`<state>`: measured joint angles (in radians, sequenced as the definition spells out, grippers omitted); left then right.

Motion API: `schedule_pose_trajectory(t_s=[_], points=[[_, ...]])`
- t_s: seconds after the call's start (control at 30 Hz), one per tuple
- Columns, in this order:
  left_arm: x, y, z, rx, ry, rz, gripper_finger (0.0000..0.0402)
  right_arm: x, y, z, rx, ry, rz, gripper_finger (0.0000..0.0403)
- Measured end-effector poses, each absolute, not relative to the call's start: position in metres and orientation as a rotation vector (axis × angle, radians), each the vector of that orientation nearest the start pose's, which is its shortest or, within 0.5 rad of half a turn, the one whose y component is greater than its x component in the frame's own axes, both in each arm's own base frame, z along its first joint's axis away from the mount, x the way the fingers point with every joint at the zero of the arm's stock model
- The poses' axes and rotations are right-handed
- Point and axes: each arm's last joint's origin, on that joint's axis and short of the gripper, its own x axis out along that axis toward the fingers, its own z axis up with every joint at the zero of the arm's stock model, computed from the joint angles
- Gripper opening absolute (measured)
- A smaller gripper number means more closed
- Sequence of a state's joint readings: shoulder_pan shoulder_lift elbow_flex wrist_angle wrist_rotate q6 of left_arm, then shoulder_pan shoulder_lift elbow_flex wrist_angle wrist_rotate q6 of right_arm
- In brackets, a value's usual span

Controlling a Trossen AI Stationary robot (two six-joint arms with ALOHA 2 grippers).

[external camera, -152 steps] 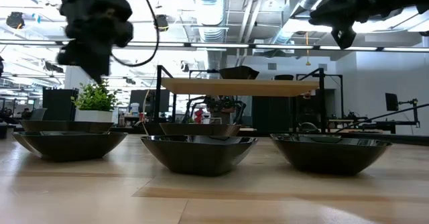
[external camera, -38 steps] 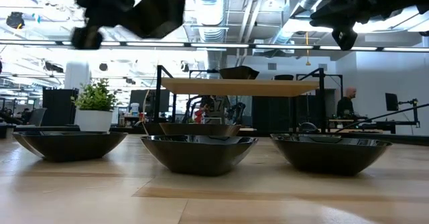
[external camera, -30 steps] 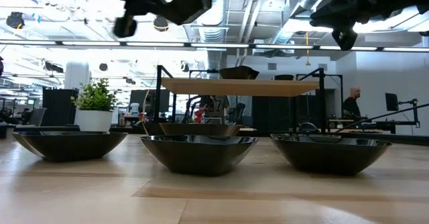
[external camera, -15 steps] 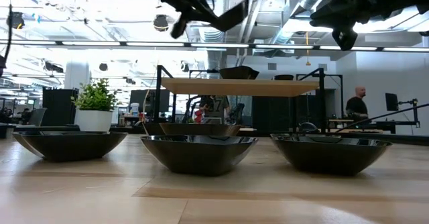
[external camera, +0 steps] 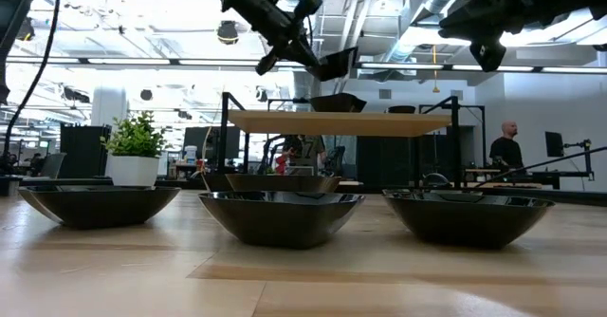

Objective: Pick & Place Mini shaped plates
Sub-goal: Stack the distorted square plate on top of the other distorted square plate on the shelf

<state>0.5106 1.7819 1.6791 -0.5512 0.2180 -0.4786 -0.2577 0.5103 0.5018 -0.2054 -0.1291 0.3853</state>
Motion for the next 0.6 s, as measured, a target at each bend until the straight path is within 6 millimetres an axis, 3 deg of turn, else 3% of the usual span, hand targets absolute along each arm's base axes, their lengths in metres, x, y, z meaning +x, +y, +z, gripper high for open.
schedule_pose_trajectory(t_s=[0.3,0.6], points=[[0.367,0.202,0.329,-0.662,0.582,0.400,0.0004,0.126,-0.029,0.270,0.423,0.183,-0.167,0.0063],[0.363,0.217,0.316,-0.644,0.682,0.424,0.0004,0.126,-0.029,0.270,0.423,0.183,-0.167,0.0063]])
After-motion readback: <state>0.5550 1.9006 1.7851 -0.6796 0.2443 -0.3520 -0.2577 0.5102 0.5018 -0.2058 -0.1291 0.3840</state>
